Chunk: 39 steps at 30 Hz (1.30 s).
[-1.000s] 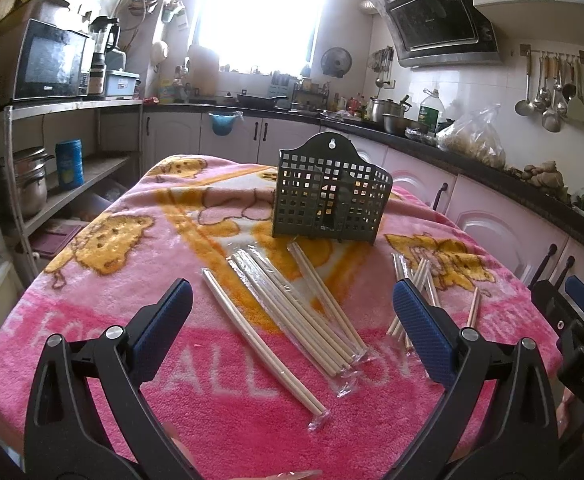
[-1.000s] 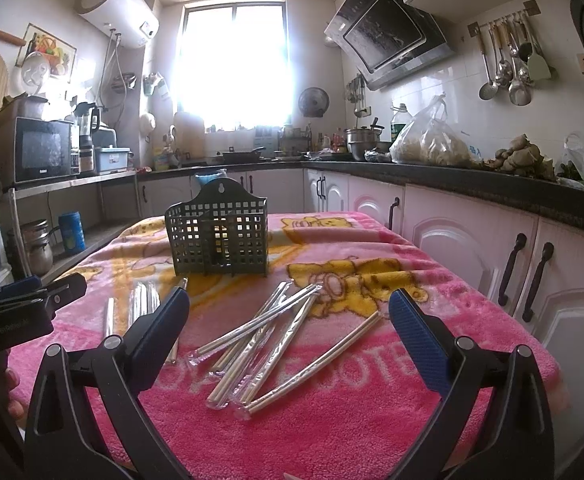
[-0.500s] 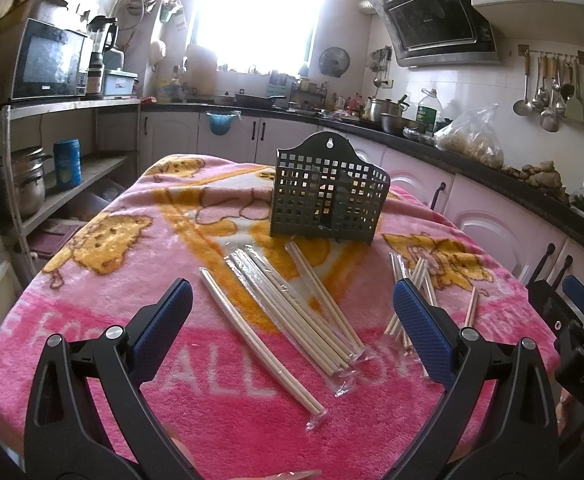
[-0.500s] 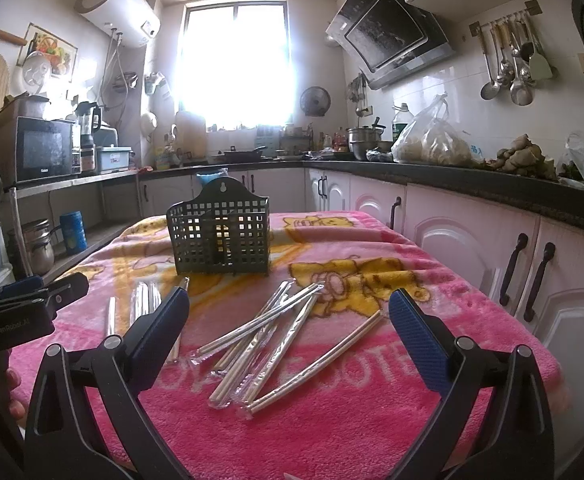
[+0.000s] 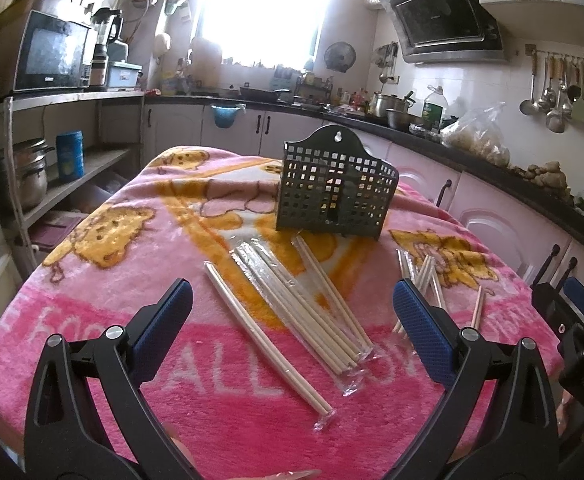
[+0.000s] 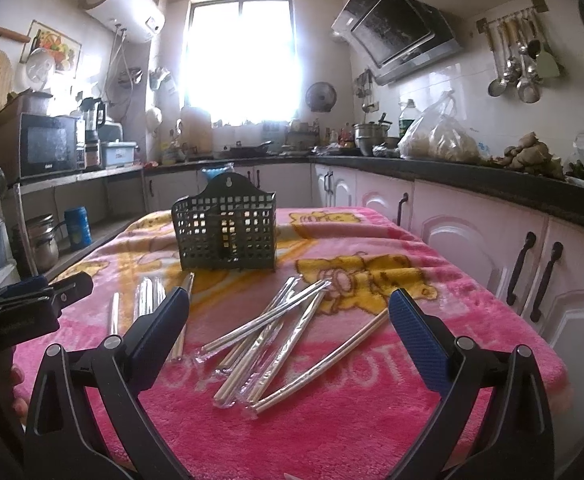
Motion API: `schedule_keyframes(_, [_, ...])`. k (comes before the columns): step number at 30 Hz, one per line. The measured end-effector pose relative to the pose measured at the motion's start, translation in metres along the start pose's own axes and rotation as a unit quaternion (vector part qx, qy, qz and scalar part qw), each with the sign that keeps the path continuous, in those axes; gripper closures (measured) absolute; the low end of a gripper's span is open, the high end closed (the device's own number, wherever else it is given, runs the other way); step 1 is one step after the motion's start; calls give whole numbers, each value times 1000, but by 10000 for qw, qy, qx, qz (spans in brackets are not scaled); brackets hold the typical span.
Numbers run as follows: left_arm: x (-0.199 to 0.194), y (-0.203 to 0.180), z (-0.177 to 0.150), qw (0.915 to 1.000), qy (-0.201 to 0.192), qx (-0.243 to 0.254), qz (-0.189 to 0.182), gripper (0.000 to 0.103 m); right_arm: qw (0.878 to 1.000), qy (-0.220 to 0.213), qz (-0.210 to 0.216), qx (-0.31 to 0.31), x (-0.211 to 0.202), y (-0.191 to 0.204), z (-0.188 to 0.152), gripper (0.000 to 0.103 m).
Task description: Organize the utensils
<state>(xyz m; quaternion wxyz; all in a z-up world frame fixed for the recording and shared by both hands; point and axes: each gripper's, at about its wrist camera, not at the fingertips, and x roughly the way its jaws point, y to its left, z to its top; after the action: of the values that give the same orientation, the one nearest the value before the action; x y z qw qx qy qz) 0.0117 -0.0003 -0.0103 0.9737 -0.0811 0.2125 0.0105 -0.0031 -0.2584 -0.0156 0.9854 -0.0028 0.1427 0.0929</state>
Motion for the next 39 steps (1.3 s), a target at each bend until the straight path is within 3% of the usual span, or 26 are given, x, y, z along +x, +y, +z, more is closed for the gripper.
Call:
schedule_keyframes(13, [21,32,5,9983,356,-323,334,11,9976,583,281,-261,50,7,12,6])
schedule_keyframes(19, [38,48,13,9962,619,-509,349,11,9930,1080,449,-161,83,2,19,6])
schedule_keyframes(28, [73,54,34,9921,1103,-582,147,11,9834,1720,587,5,124,-9,21,6])
schedule_keyframes(32, [97,40,43,9898,1384,-317,120,11,9778,1999,597,190,144,-21,24,6])
schedule_keyframes(35, [114,31,47,9868,1577,-319,-193,11,9743,2170,572,214,158,-29,26,6])
schedule_keyframes(37, [130,24,49,9835,1763,-310,-275,11,9696,2350,588,357,171,-38,25,11])
schedule_keyframes(39, [145,17,51,9797,1970,-250,-291,11,9642,2544,556,492,183,-46,24,24])
